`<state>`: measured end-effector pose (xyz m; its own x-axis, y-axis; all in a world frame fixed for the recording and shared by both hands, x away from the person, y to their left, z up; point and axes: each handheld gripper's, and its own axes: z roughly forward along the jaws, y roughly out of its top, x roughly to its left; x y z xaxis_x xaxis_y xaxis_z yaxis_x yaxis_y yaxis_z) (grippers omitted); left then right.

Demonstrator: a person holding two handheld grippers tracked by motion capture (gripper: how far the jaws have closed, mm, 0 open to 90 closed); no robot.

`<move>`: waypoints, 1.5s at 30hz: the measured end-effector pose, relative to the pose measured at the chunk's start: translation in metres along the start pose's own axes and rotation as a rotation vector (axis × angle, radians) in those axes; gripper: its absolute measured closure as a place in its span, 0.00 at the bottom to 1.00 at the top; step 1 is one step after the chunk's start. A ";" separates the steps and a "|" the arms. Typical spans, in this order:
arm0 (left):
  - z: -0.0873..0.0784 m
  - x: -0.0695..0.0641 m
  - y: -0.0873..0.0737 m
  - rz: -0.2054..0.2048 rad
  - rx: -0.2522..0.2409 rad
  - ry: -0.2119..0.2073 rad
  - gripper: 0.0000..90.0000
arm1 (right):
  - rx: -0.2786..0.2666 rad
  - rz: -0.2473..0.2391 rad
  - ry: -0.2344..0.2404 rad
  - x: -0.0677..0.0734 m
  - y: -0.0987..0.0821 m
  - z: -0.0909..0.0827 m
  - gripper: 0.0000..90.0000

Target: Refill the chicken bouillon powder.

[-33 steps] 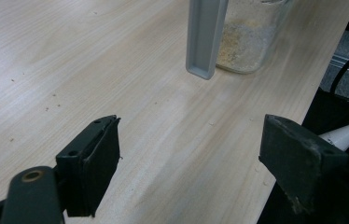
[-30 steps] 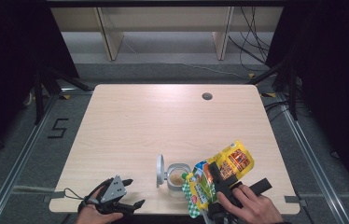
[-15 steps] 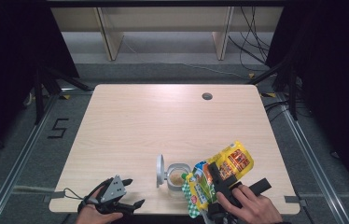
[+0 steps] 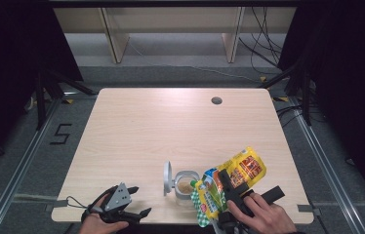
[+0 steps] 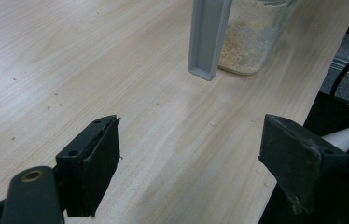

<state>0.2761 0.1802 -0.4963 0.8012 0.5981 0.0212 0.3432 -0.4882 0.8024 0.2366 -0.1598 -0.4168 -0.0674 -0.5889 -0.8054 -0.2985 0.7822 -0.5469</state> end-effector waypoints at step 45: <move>0.001 0.000 -0.001 -0.039 -0.017 -0.004 0.22 | -0.017 -0.026 0.011 0.002 0.005 0.001 0.69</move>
<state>0.2761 0.1803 -0.4978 0.7891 0.6141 -0.0127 0.3662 -0.4538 0.8124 0.2361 -0.1572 -0.4215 -0.0693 -0.6115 -0.7882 -0.3161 0.7628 -0.5641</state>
